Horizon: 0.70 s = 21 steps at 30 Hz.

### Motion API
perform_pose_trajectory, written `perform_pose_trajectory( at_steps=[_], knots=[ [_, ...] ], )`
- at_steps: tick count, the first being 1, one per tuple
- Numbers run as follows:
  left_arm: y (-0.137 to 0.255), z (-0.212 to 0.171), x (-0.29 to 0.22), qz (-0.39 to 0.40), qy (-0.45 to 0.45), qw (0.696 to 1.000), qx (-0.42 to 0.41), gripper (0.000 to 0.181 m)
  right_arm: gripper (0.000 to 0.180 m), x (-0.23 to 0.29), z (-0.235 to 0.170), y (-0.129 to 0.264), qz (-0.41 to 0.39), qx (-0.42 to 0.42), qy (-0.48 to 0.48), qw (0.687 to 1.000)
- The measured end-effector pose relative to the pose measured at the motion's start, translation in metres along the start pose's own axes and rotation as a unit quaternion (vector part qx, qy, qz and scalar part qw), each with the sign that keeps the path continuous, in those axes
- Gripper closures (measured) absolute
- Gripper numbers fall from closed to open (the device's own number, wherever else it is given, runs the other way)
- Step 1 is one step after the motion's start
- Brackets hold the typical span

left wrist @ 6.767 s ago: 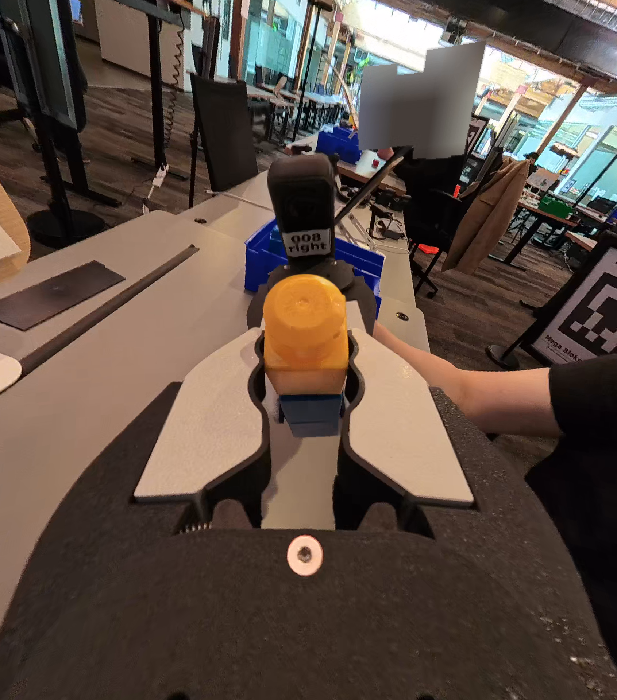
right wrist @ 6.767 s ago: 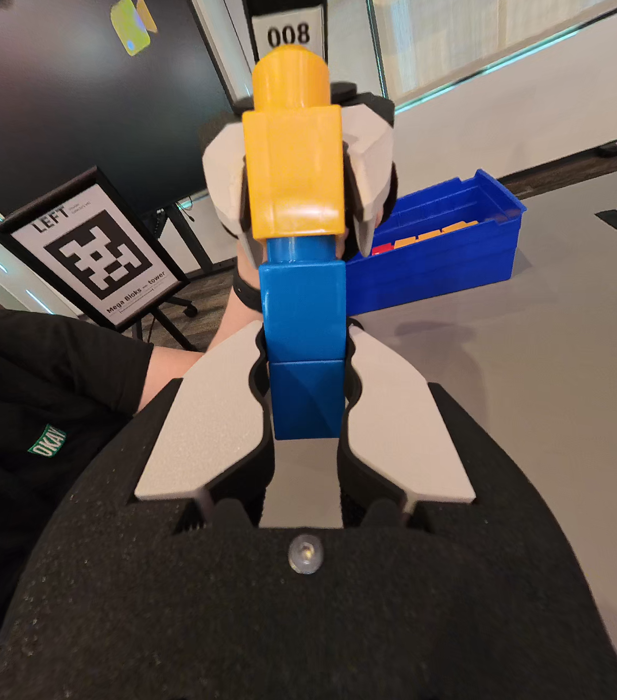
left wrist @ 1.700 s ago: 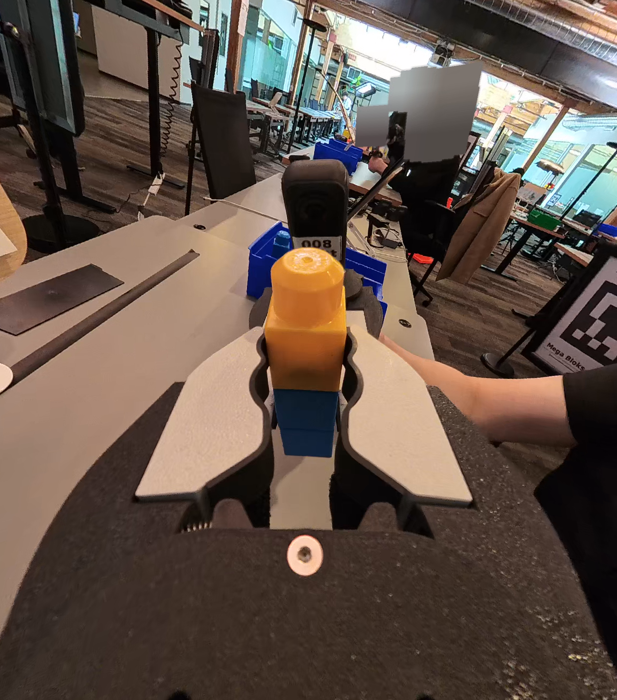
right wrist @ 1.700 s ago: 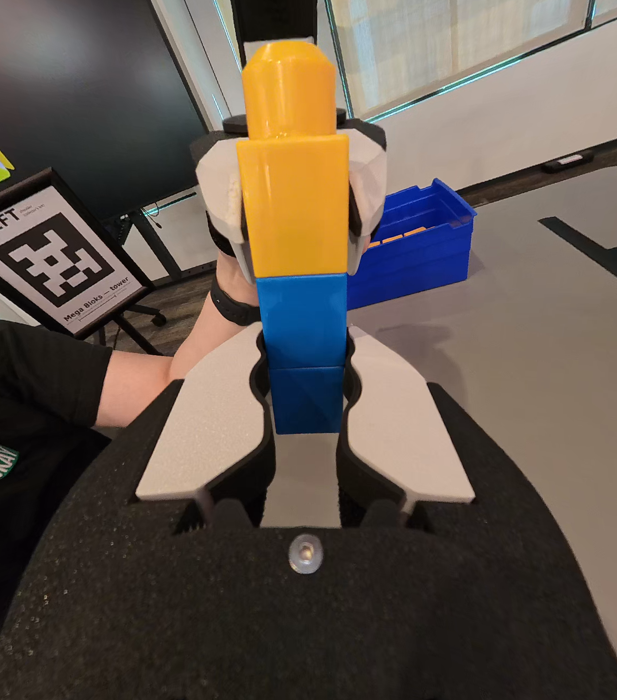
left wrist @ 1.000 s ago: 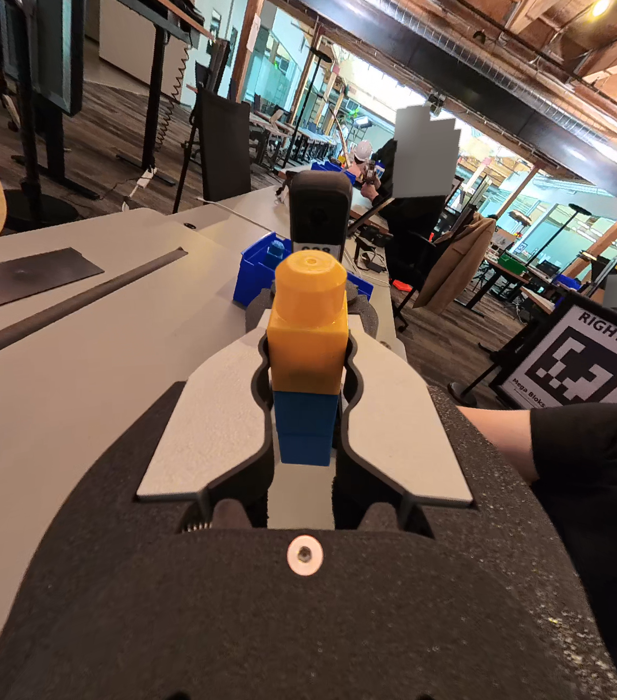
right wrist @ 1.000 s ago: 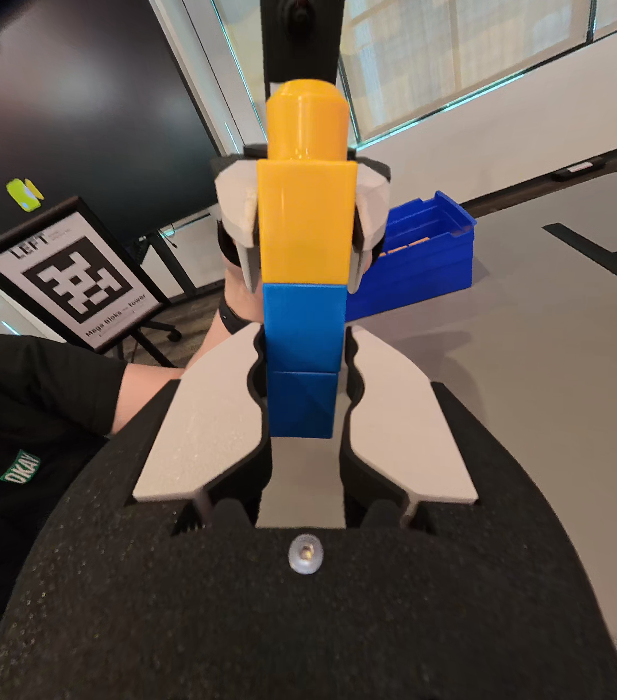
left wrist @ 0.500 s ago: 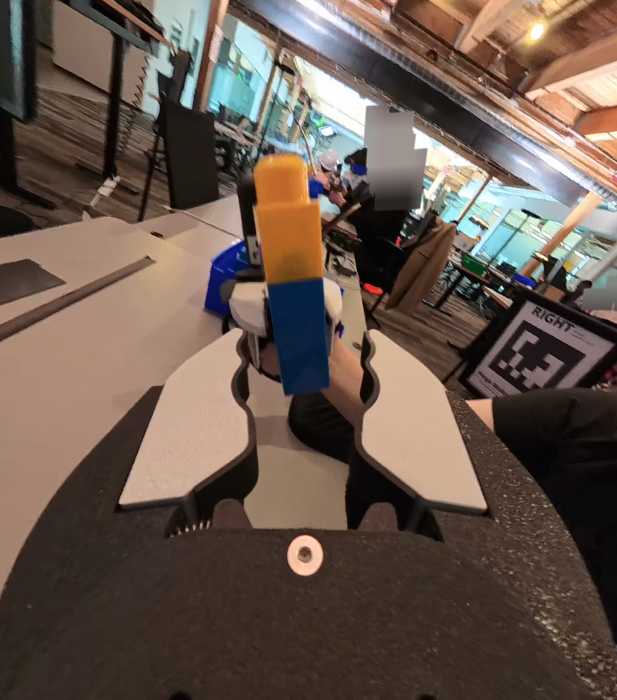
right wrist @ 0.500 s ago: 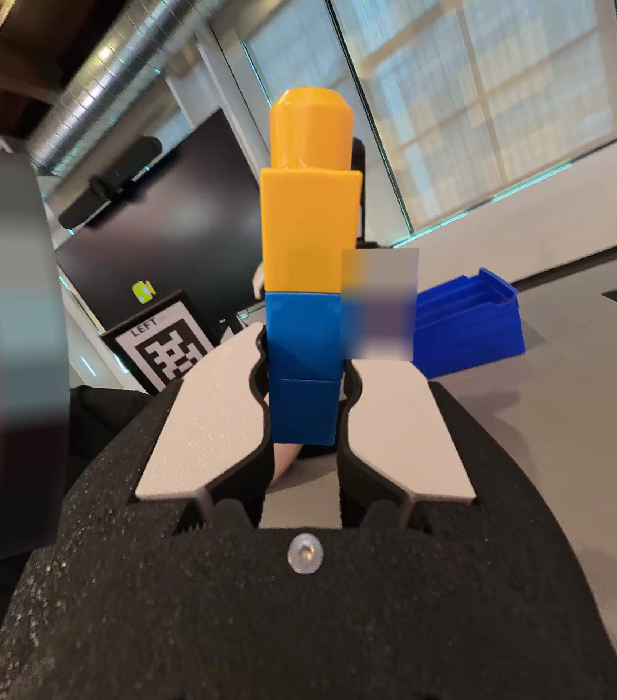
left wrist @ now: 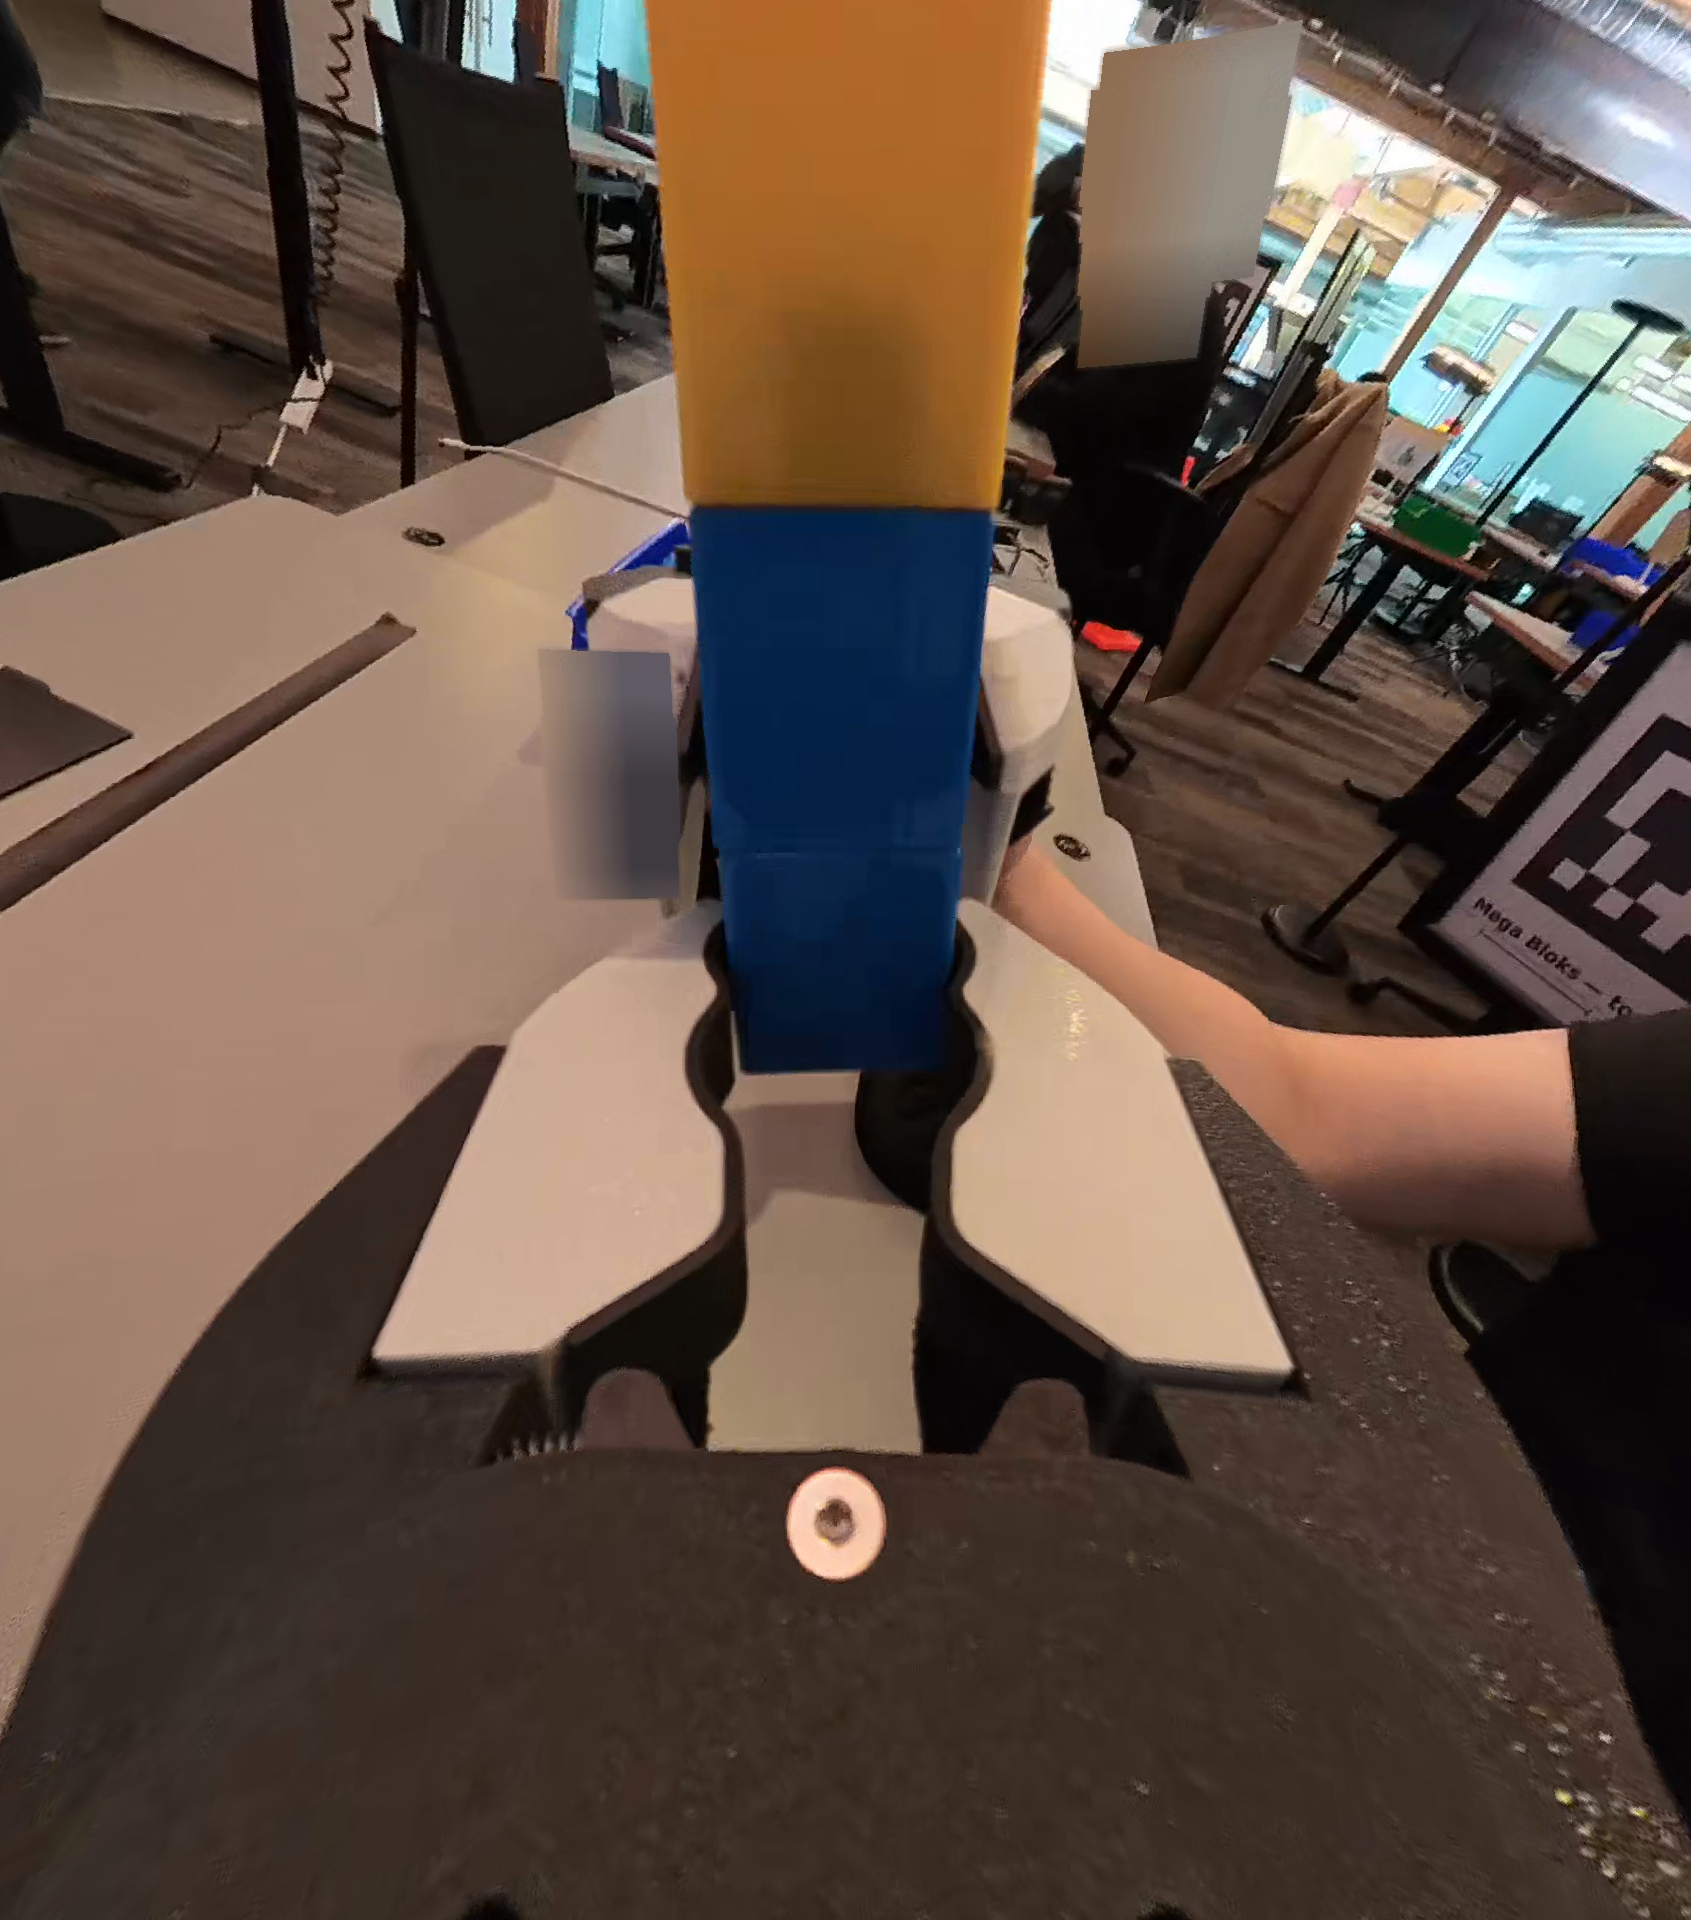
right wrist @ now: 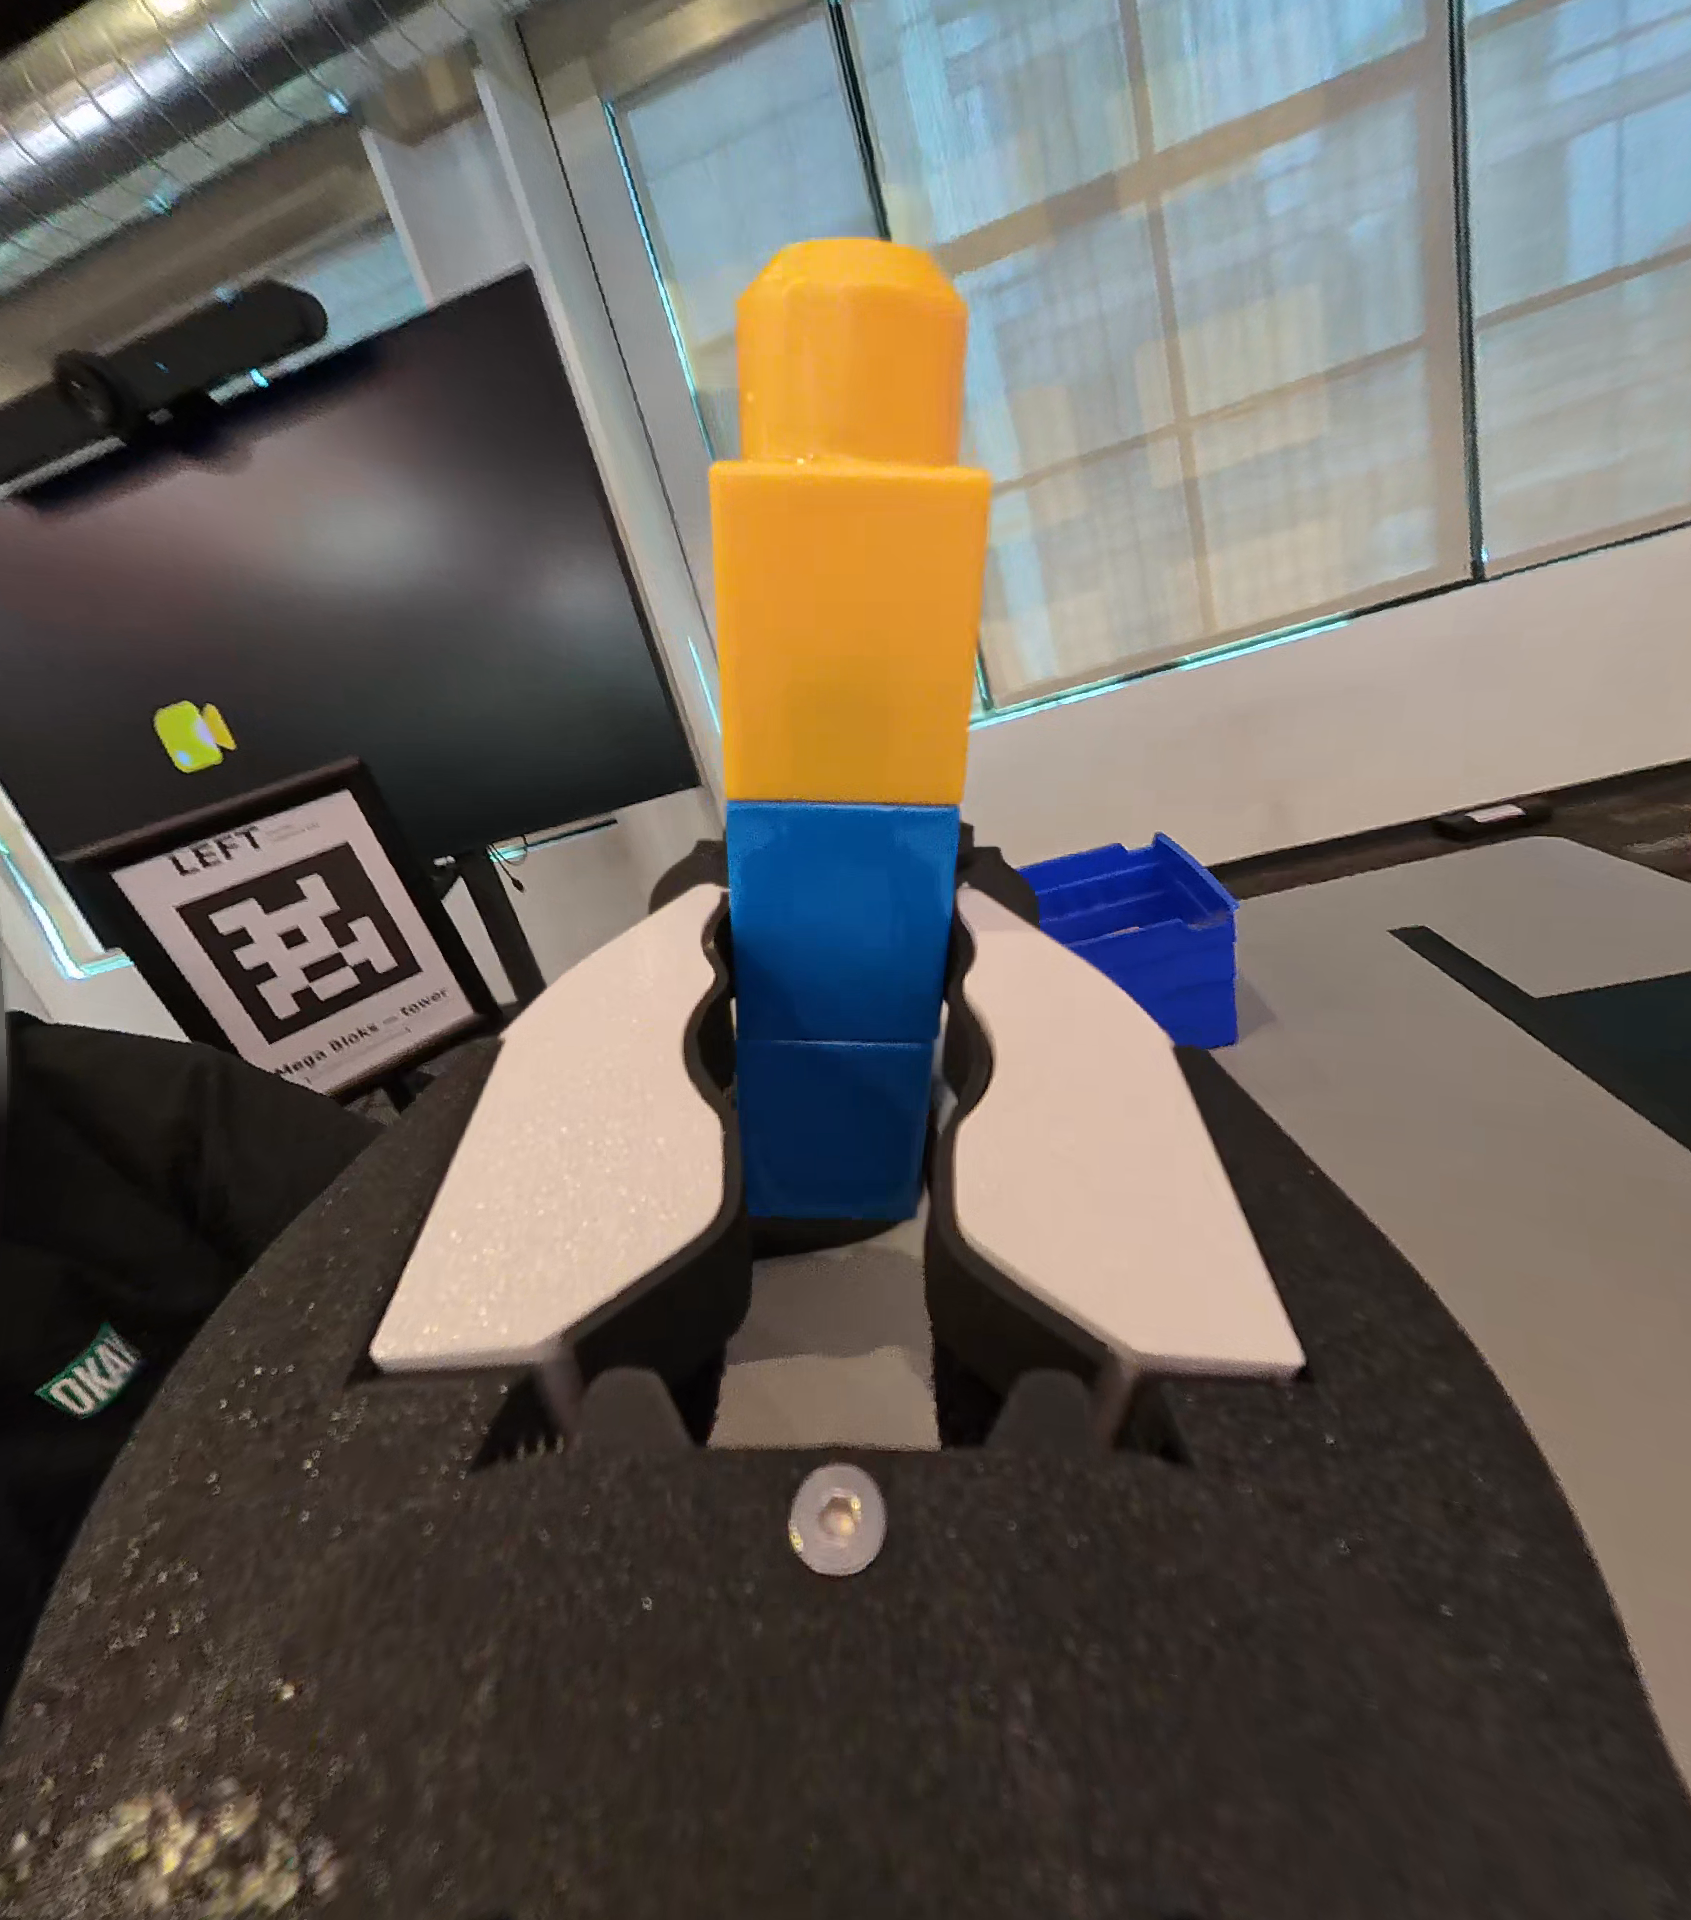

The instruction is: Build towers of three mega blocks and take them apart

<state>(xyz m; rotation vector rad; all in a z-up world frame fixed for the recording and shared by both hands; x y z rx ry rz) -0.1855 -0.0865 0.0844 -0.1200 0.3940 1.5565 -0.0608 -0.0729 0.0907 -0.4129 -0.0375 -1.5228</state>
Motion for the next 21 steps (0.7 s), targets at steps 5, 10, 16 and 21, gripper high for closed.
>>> perform_pose_trajectory(
  at_steps=[5,10,16,21],
  knots=[
    [0.001,-0.003,0.001,-0.018,-0.006,1.000,0.016,0.145,0.140,0.007,0.004,0.003,-0.040,0.060,0.025,0.997],
    [0.003,0.001,-0.004,-0.026,-0.013,1.000,0.009,0.146,0.129,0.016,0.020,0.019,-0.100,0.058,0.044,0.992],
    [0.003,0.002,-0.008,-0.026,-0.027,0.999,0.005,0.146,0.140,0.025,0.021,0.015,-0.088,0.073,0.049,0.992],
    [0.002,0.002,-0.010,-0.033,-0.028,0.999,0.009,0.146,0.145,0.028,0.016,0.011,-0.067,0.090,0.065,0.992]
  ],
)
Point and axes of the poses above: each gripper's, where its closed fingertips meet, y back along the fingers, z out of its top, x = y × z across the jaws, the point moved 8 cm from there along y, back along the fingers, and after that the axes turned 1 degree about -z, right-handed, at the moved point
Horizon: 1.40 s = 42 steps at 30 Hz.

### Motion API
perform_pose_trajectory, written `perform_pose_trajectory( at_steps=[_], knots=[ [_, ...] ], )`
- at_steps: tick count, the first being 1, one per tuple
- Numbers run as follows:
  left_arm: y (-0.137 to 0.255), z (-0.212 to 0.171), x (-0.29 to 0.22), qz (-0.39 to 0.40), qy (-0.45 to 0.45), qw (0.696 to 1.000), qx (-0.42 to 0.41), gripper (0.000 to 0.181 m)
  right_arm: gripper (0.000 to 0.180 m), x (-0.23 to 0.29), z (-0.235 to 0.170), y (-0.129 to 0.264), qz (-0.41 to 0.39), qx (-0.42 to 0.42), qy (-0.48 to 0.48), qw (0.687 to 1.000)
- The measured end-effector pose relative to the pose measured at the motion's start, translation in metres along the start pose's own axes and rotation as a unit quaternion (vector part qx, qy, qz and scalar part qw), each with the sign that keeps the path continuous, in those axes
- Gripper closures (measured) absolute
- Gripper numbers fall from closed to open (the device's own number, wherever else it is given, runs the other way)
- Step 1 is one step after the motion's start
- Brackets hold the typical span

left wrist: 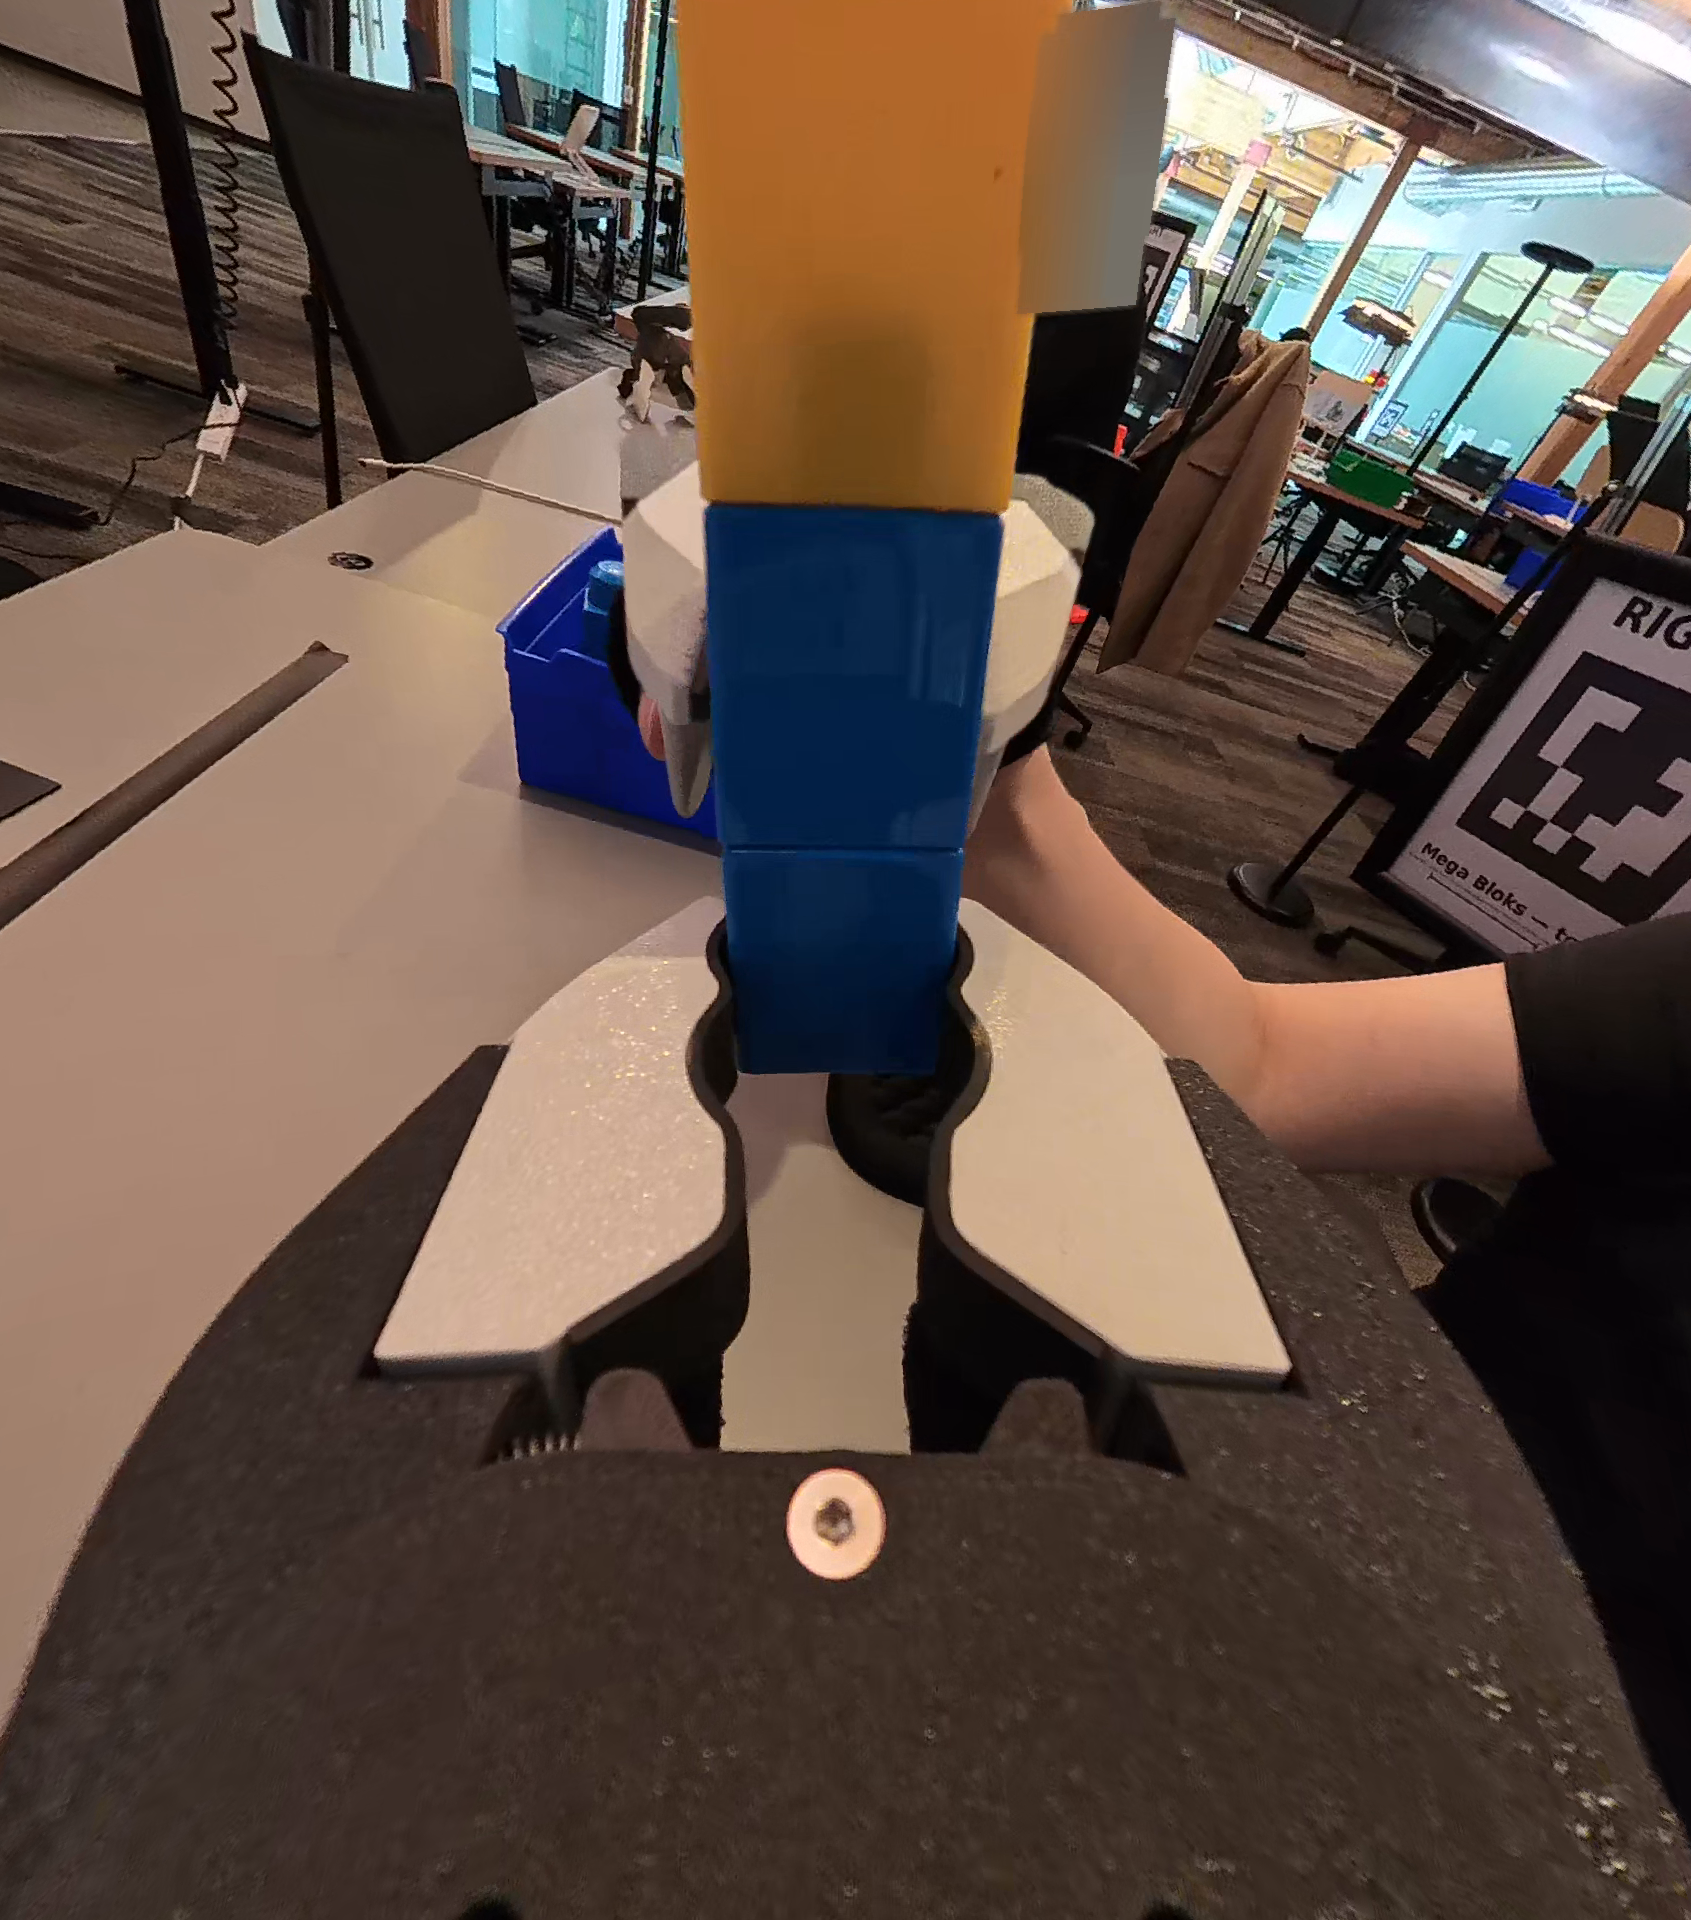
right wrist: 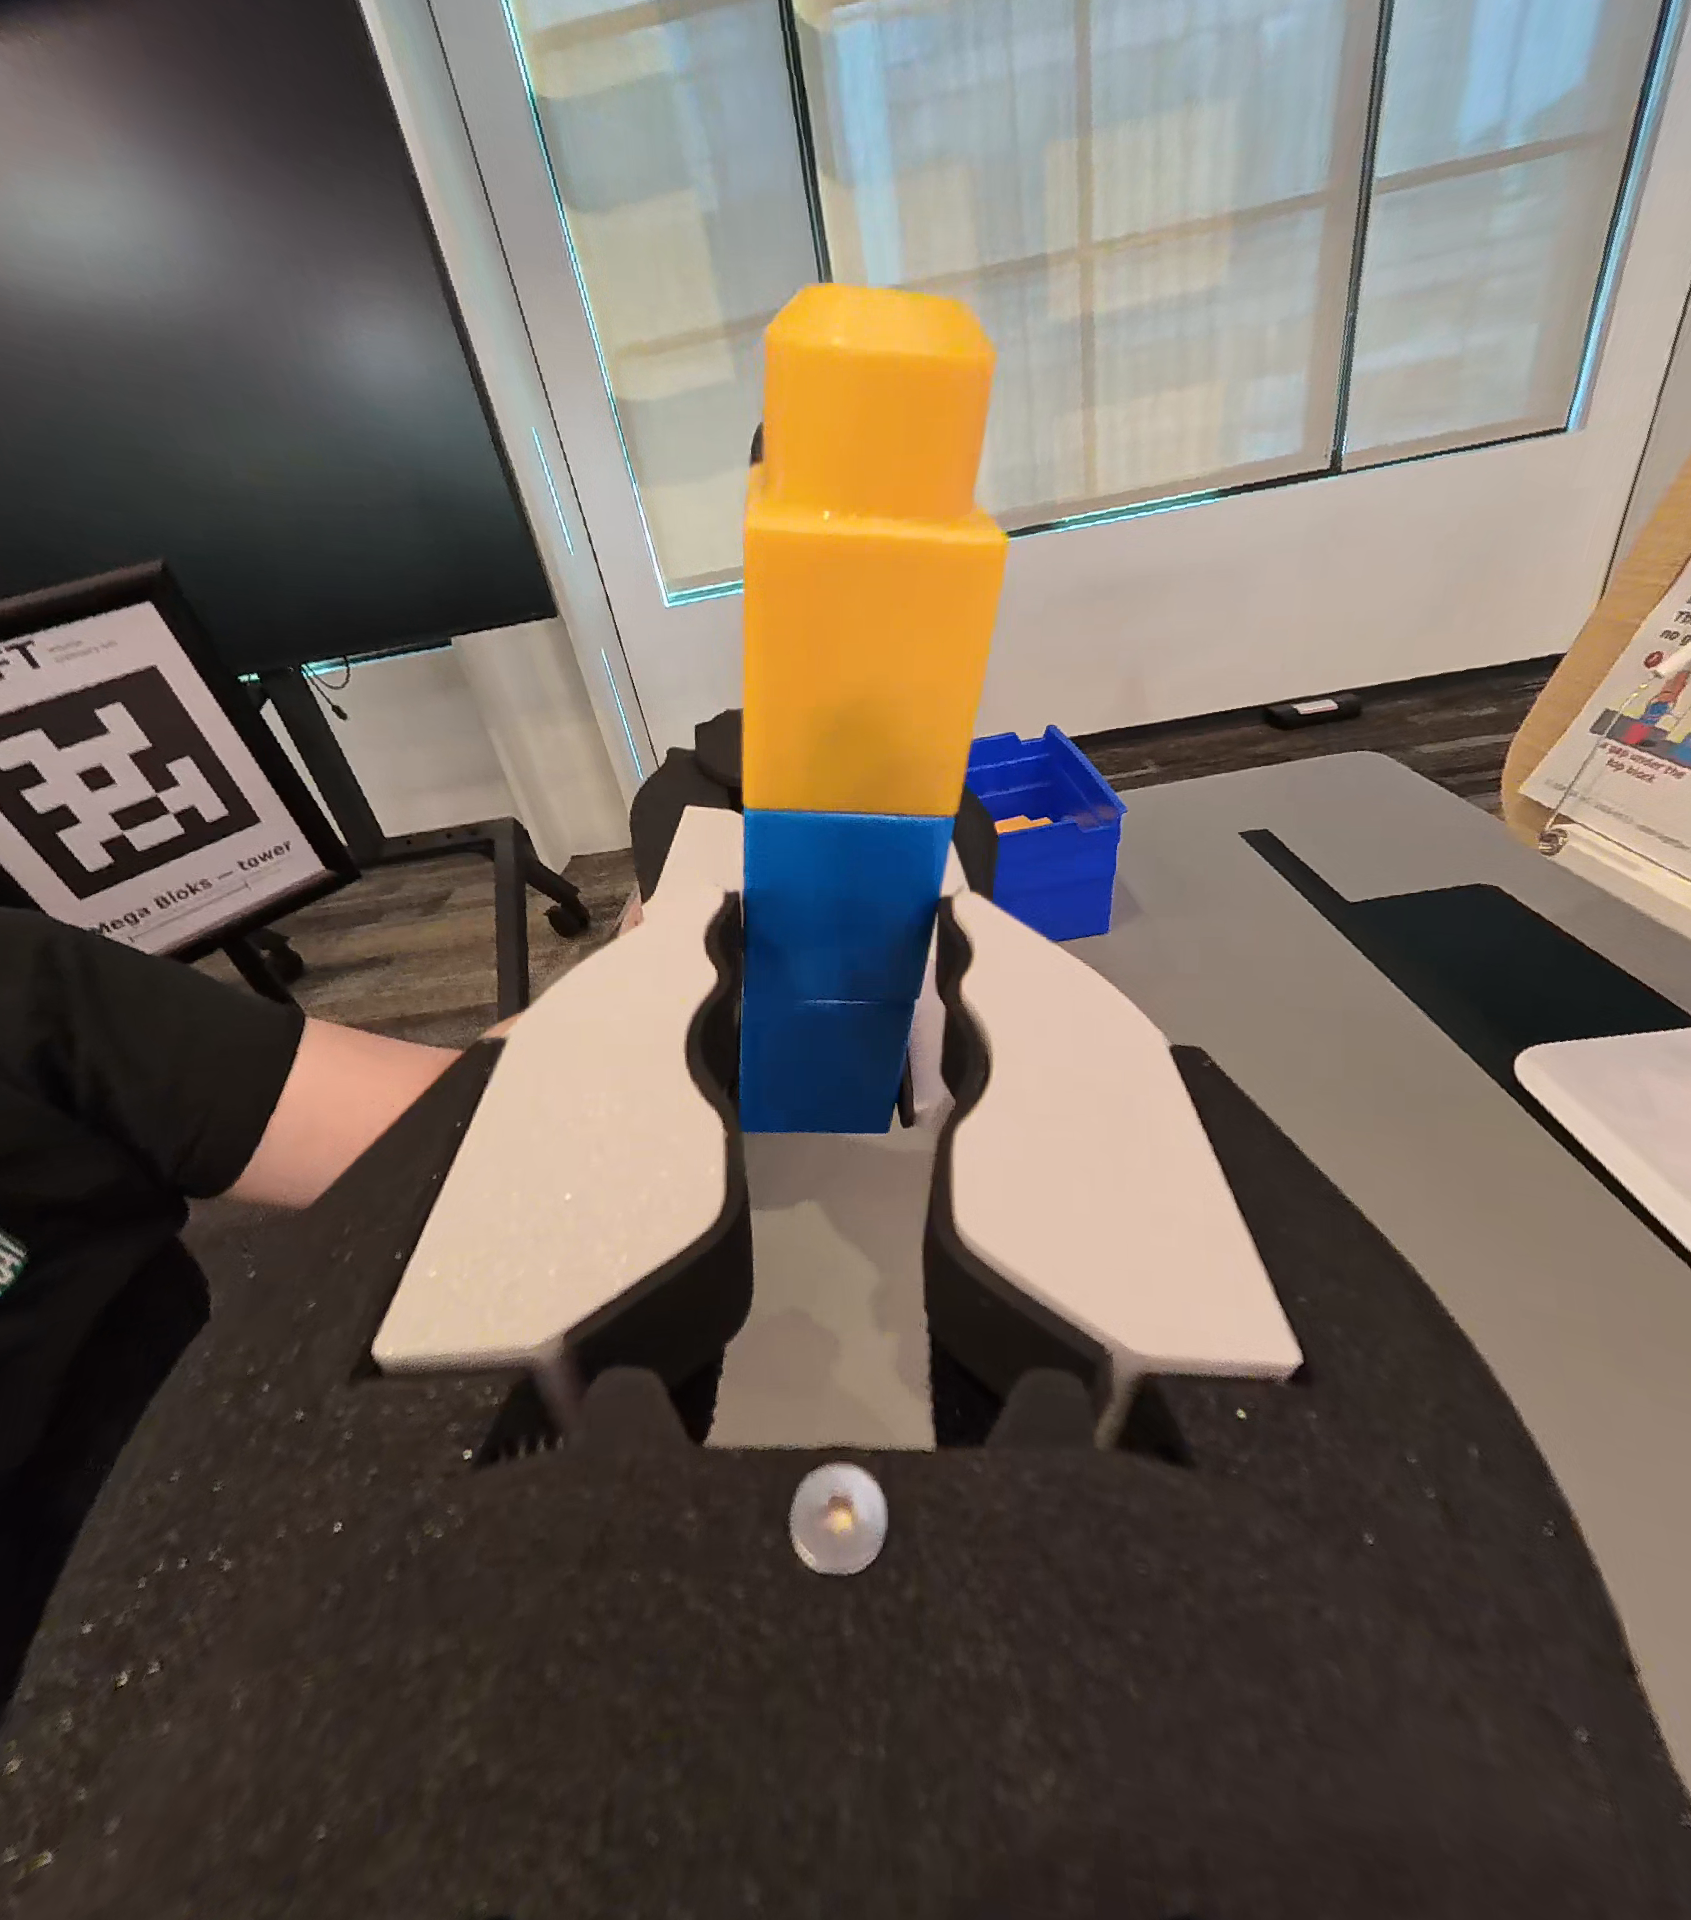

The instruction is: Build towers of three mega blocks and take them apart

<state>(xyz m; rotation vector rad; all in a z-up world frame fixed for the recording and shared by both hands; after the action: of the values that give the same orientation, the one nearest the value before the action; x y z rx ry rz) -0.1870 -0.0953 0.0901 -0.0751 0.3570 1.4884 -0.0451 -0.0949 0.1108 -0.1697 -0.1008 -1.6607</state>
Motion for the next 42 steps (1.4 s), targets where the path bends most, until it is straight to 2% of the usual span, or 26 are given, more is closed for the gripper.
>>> perform_pose_trajectory(
  at_steps=[7,10,11,14,17,19,21,23,25,27,28,31,33,38,42],
  knots=[
    [-0.002,-0.001,-0.001,0.001,-0.010,1.000,-0.004,0.145,0.145,0.005,0.000,-0.001,0.004,0.014,0.011,1.000],
    [0.001,-0.001,0.003,0.012,0.014,1.000,-0.006,0.113,0.145,0.009,0.007,0.005,-0.012,0.006,0.029,0.999],
    [0.003,-0.001,0.004,0.015,0.013,1.000,-0.007,0.112,0.145,0.013,0.014,0.012,-0.035,-0.002,0.041,0.999],
    [0.014,0.006,0.001,0.012,0.013,0.999,-0.034,0.114,0.145,0.044,0.047,0.058,-0.158,-0.039,0.113,0.980],
    [0.026,0.013,-0.003,0.018,0.007,0.998,-0.055,0.116,0.145,0.060,0.070,0.132,-0.336,-0.055,0.186,0.921],
    [0.031,0.016,-0.005,0.021,0.002,0.998,-0.066,0.117,0.145,0.046,0.073,0.192,-0.447,-0.045,0.174,0.876],
    [0.033,0.019,-0.008,0.018,0.001,0.997,-0.075,0.118,0.145,0.023,0.058,0.251,-0.523,-0.042,0.134,0.841],
    [0.033,0.022,-0.011,0.018,-0.003,0.997,-0.080,0.118,0.145,0.000,0.026,0.302,-0.576,-0.051,0.083,0.811],
    [0.032,0.024,-0.013,0.018,-0.007,0.996,-0.084,0.118,0.145,-0.019,-0.016,0.337,-0.616,-0.060,0.020,0.785],
    [0.030,0.025,-0.014,0.015,-0.006,0.996,-0.087,0.118,0.145,-0.031,-0.058,0.366,-0.686,-0.056,-0.041,0.724],
    [0.029,0.025,-0.016,0.012,-0.004,0.996,-0.088,0.118,0.145,-0.036,-0.074,0.373,-0.695,-0.057,-0.058,0.714],
    [0.025,0.025,-0.019,0.008,-0.005,0.997,-0.082,0.118,0.145,-0.052,-0.109,0.380,-0.696,-0.049,-0.115,0.708],
    [0.023,0.024,-0.021,0.012,-0.011,0.997,-0.073,0.118,0.145,-0.062,-0.123,0.381,-0.700,-0.013,-0.127,0.703],
    [0.019,0.023,-0.025,0.006,-0.012,0.998,-0.067,0.118,0.144,-0.080,-0.139,0.375,-0.688,0.026,-0.145,0.711],
    [0.015,0.021,-0.025,0.002,-0.009,0.999,-0.053,0.120,0.145,-0.086,-0.144,0.371,-0.695,0.045,-0.118,0.708]
  ],
)
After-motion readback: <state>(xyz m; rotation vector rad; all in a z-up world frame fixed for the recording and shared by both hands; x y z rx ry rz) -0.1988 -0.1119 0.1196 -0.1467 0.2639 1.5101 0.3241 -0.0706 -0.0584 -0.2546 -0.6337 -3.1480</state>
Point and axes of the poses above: each gripper's, where its closed fingertips meet, y back along the fingers, z out of its top, x = y × z across the jaws, the point moved 8 cm from there along y, back along the fingers, and after that the axes turned 1 degree about -z, right-handed, at the moved point
